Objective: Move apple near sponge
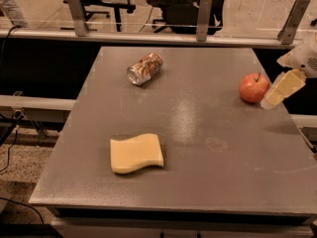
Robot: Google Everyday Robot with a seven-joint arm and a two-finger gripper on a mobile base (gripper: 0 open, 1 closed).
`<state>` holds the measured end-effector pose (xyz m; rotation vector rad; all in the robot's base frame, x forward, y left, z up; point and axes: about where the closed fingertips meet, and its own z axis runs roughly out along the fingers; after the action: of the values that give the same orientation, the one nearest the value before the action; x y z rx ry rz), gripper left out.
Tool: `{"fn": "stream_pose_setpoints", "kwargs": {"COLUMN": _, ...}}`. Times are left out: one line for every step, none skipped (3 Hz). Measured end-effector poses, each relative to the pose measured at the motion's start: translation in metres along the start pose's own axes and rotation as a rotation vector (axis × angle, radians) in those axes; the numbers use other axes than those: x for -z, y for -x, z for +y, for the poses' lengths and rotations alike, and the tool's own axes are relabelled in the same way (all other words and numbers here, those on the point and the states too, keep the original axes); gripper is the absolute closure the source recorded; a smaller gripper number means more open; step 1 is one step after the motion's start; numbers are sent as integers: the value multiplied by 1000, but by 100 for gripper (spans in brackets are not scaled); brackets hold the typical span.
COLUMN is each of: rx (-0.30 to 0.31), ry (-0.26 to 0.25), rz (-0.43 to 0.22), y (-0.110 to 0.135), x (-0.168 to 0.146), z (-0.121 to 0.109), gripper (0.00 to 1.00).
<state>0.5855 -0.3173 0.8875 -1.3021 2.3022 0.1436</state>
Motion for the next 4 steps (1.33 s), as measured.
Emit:
{"fn": "stream_pose_setpoints", "kwargs": {"rx": -19, "ry": 18, "rz": 3, "y": -4, "x": -17, "z": -3, "gripper": 0}}
{"fn": "stream_pose_setpoints", "kwargs": {"rx": -28, "ry": 31, "rz": 3, "y": -4, "x": -30, "z": -5, "gripper": 0}}
{"fn": "stream_pose_setpoints", "kwargs": {"rx": -31, "ry": 44, "rz": -5, "y": 2, "x": -43, "z": -7, "gripper": 0}}
{"fn": "stream_pose_setpoints", "kwargs": {"rx": -30, "ry": 53, "rz": -14, "y": 8, "x": -49, "z": -7, "gripper": 17}}
